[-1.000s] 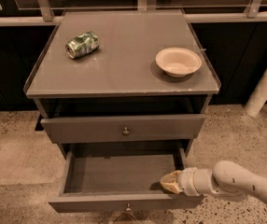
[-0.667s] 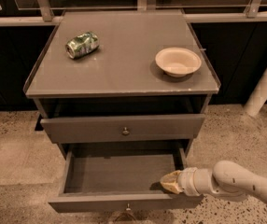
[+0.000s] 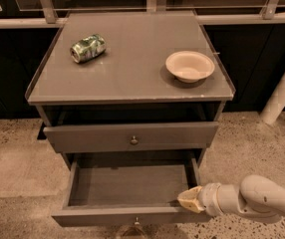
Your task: Close middle drawer
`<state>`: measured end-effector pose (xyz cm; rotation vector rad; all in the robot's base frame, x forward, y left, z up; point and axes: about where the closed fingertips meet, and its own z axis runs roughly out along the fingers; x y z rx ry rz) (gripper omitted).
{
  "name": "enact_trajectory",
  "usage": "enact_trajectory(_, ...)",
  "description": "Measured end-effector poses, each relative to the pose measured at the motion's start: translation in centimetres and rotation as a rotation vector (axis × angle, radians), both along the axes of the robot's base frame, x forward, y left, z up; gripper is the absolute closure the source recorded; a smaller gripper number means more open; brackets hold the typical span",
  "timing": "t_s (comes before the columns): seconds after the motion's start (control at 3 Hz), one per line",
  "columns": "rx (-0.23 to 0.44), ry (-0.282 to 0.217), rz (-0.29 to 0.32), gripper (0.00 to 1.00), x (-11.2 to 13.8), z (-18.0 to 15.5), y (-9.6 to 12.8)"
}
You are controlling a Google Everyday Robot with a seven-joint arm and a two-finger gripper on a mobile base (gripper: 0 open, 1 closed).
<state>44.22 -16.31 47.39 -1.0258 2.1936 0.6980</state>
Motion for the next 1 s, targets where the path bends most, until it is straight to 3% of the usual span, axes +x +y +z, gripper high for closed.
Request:
enact_trajectory(0.67, 0.049, 0.125, -0.081, 1.00, -3.8, -2.5, -0.8)
enact_trajectory(1.0, 0.074, 0.188, -0.085, 1.00, -4.7, -4.8, 0.0)
